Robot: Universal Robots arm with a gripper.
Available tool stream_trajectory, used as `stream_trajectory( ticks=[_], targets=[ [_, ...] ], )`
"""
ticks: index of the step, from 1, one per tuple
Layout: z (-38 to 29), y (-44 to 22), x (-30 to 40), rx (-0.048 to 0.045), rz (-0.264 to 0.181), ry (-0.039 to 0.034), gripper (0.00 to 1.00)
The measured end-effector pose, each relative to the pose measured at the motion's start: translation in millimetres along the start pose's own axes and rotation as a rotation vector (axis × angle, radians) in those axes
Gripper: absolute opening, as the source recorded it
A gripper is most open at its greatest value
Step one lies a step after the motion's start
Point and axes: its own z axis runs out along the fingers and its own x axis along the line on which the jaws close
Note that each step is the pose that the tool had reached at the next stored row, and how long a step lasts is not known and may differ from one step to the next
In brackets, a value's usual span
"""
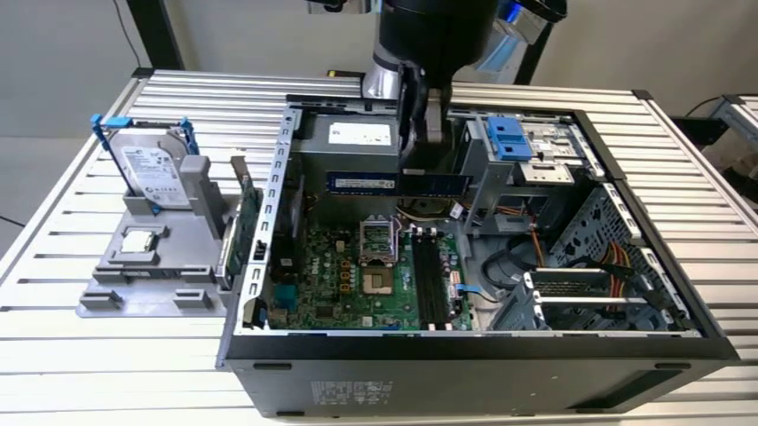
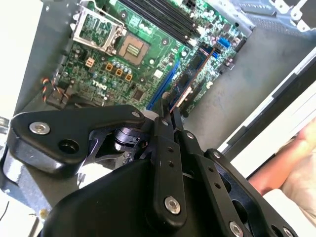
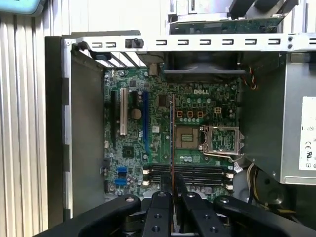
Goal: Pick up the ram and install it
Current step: 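Pick up the ram and move it above insertion slot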
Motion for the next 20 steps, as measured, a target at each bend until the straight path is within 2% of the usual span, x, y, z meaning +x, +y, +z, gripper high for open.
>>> stream_trajectory(
  ticks=[12,20],
  targets=[
    [-1.4,-23.8,-10.7,0.0,0.0,0.0001,0.0],
    [-2.0,-43.7,-15.7,0.0,0.0,0.0,0.0]
  ],
)
